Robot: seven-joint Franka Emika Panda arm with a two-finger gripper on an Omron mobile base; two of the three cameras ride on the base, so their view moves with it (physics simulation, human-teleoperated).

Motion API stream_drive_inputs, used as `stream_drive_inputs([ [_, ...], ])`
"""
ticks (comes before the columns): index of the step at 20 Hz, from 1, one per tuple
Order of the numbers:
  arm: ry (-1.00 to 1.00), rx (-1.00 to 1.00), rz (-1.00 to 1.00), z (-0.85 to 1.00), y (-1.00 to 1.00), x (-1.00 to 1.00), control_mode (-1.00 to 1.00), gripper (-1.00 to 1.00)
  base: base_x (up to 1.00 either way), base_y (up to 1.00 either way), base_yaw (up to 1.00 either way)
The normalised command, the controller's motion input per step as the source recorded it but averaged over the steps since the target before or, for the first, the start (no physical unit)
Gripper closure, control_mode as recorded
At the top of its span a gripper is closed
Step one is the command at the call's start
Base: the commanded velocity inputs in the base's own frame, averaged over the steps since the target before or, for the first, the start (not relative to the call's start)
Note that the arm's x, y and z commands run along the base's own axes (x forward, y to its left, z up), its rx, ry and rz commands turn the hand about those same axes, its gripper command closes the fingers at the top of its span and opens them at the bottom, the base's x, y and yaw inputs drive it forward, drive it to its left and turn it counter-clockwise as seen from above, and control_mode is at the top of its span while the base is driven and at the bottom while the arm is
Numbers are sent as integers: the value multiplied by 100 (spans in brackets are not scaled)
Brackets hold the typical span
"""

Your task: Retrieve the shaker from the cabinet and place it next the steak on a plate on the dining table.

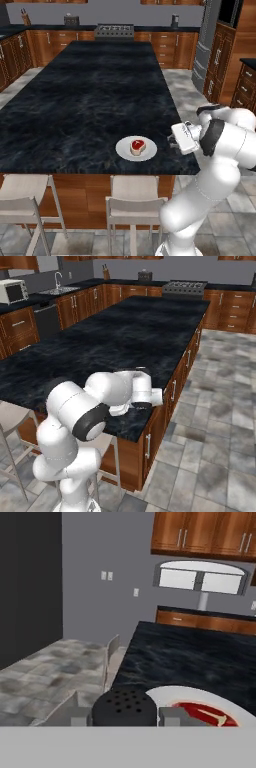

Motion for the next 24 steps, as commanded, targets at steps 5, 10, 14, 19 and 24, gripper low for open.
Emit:
stream_drive_inputs([
  [5, -1, 1, 3, -21, -13, 29, -100, 100, 0, 0, 0],
  [10, 0, 2, 1, -37, -4, 24, -100, 100, 0, 0, 0],
  [14, 0, 1, 0, -39, 0, 33, -100, 100, 0, 0, 0],
  [19, -1, 0, 0, -35, 0, 44, -100, 100, 0, 0, 0],
  [24, -8, 0, 0, -24, 0, 47, -100, 100, 0, 0, 0],
])
